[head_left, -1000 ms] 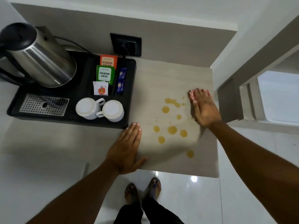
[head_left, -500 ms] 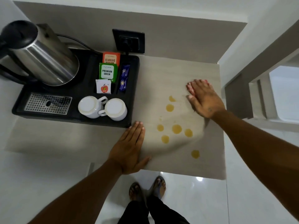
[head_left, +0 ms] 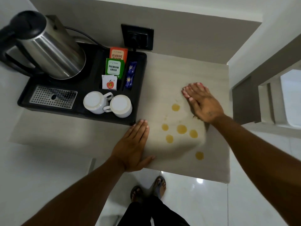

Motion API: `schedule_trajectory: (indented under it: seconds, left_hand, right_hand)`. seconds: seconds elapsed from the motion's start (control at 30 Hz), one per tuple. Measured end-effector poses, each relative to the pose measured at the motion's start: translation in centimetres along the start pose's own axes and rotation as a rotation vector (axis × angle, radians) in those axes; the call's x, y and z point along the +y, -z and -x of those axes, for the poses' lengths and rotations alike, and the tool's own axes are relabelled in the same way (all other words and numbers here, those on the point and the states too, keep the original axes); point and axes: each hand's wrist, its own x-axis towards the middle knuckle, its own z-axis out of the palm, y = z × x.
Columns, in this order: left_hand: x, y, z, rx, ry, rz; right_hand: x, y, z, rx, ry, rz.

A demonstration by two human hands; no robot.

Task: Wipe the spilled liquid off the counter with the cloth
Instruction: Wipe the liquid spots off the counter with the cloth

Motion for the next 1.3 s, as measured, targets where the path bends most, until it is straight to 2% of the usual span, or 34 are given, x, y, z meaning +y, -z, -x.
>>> schedule_trajectory:
  seconds: [0.1, 0.2, 0.3, 0.4, 0.5, 0.57, 0.63, 0.73, 0.9, 1.03, 1.13, 1.2, 1.3]
  left_hand:
    - [0.0, 0.2, 0.0, -0.009, -0.008, 0.007]
    - [0.2, 0.5, 0.1, -0.012, 0.003, 0.012]
    - [0.2, 0.5, -0.1, -0.005, -0.007, 0.029]
    - [0.2, 0.2, 0.0, -0.002, -0.001, 0.028]
    - [0.2, 0.4, 0.2, -0.014, 0.003, 0.013]
    - [0.1, 0.3, 0.3, -0.011, 0.008, 0.008]
    - [0.2, 0.4, 0.1, -0.011, 0.005, 0.014]
    - [0.2, 0.4, 0.0, 0.003, -0.005, 0.028]
    - [0.2, 0.4, 0.2, 0.002, 0.001, 0.036]
    - [0.2, 0.1, 0.1, 0.012, 0.003, 0.051]
    - [0.0, -0.1, 0.2, 0.003, 0.010, 0.055]
    - [-0.1, -0.3, 0.2, 0.013, 0.011, 0.053]
    - [0.0, -0.1, 0.2, 0.004, -0.004, 0.056]
  right_hand:
    - [0.0, 0.6, -2.5, 0.032, -0.065, 0.017]
    - [-2.8, -0.1, -4.9, 0.048, -0.035, 0.018]
    - [-5.9, -1.6, -4.5, 0.002, 0.066, -0.003]
    - [-8.2, -3.1, -0.5, -0.076, 0.224, 0.030]
    - [-6.6, -2.5, 4.1, -0.126, 0.310, 0.070]
    - [-4.0, -1.2, 5.0, -0.112, 0.246, 0.062]
    - [-2.4, -0.1, 3.9, -0.063, 0.101, 0.006]
    - [-3.8, 0.1, 0.7, 0.020, -0.012, -0.043]
    - [-8.7, -2.6, -0.8, 0.011, 0.009, -0.129]
    - [-10.9, -4.3, 4.8, -0.069, 0.195, -0.133]
    - [-9.1, -4.3, 9.6, -0.070, 0.250, -0.116]
    - [-6.8, -3.6, 10.2, 0.000, 0.178, -0.142]
    - [-5.7, -2.9, 7.7, 0.106, -0.071, -0.178]
